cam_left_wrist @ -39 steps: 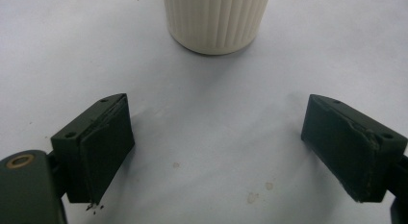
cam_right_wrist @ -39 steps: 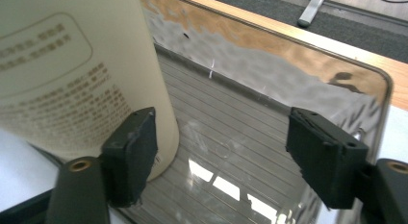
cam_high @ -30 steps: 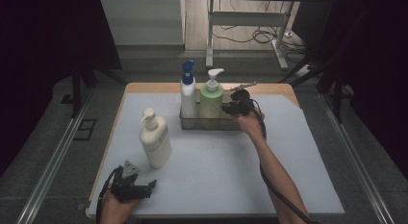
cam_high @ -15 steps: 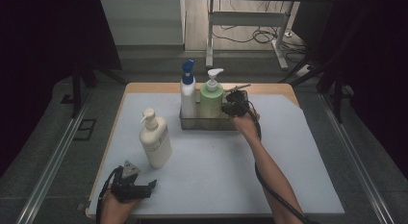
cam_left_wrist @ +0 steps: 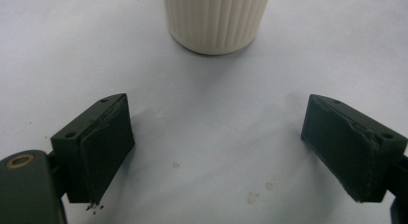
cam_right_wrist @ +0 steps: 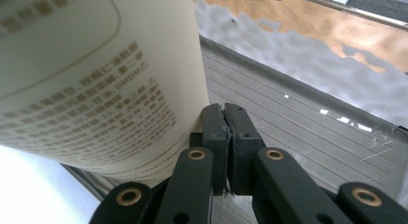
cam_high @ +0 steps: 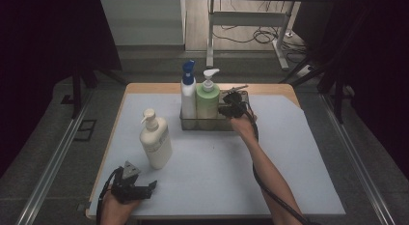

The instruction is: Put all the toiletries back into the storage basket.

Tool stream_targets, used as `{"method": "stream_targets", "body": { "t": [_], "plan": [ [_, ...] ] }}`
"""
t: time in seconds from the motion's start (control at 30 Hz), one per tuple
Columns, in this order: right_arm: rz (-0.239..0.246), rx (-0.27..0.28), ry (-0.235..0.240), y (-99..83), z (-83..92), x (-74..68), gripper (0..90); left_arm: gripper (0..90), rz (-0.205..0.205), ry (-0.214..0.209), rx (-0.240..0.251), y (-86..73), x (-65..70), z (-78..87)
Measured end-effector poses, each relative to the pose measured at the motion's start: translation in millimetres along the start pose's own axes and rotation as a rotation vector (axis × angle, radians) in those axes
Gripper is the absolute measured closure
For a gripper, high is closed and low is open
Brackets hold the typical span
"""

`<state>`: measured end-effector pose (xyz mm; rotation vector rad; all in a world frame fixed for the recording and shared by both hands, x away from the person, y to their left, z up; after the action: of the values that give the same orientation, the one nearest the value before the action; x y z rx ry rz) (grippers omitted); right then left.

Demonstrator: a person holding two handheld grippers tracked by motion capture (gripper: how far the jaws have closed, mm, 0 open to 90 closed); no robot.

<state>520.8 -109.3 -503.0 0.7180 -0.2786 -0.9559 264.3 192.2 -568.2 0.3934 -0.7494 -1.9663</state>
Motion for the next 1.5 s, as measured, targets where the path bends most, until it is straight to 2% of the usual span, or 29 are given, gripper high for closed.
{"method": "stream_targets", "body": {
  "t": [0.2, 0.47, 0.8, 1.0, 1.17, 1.5],
  "plan": [
    [0.008, 0.002, -0.009, 0.3, 0.5, -2.0, 89.1, 10.4, 0.000, 0.000, 0.000, 0.1, 0.0, 0.0],
    [-0.008, 0.011, -0.010, -0.6, 0.4, -2.6, 88.8, 10.4, 0.000, 0.000, 0.000, 0.0, 0.0, 0.0],
    [0.002, 0.021, -0.027, -3.5, 11.3, 1.4, 79.0, 10.5, -0.002, 0.000, 0.000, -0.1, 0.0, 0.1],
    [0.019, 0.041, -0.029, -4.6, 25.5, 4.2, 69.4, 10.5, -0.001, 0.000, 0.000, -0.1, 0.0, 0.0],
    [0.038, 0.058, -0.026, -5.4, 40.2, 4.6, 57.3, 10.5, -0.002, 0.000, 0.000, -0.1, 0.0, 0.1],
    [0.082, 0.081, 0.012, -12.5, 67.3, -4.1, 37.0, 10.5, -0.001, -0.001, 0.001, 0.0, 0.2, 0.0]
  ]
}}
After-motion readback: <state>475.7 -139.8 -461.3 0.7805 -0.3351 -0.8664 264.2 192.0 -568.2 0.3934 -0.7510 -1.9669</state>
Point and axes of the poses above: each handheld gripper's, and its own axes: z roughly backward along the jaws, y roughly out of its top, x roughly to its right, the point moved 6 cm from there along -z, roughly forward along the jaws, and after that the axes turned 2 degrees about -x, right-handed, at the moved point
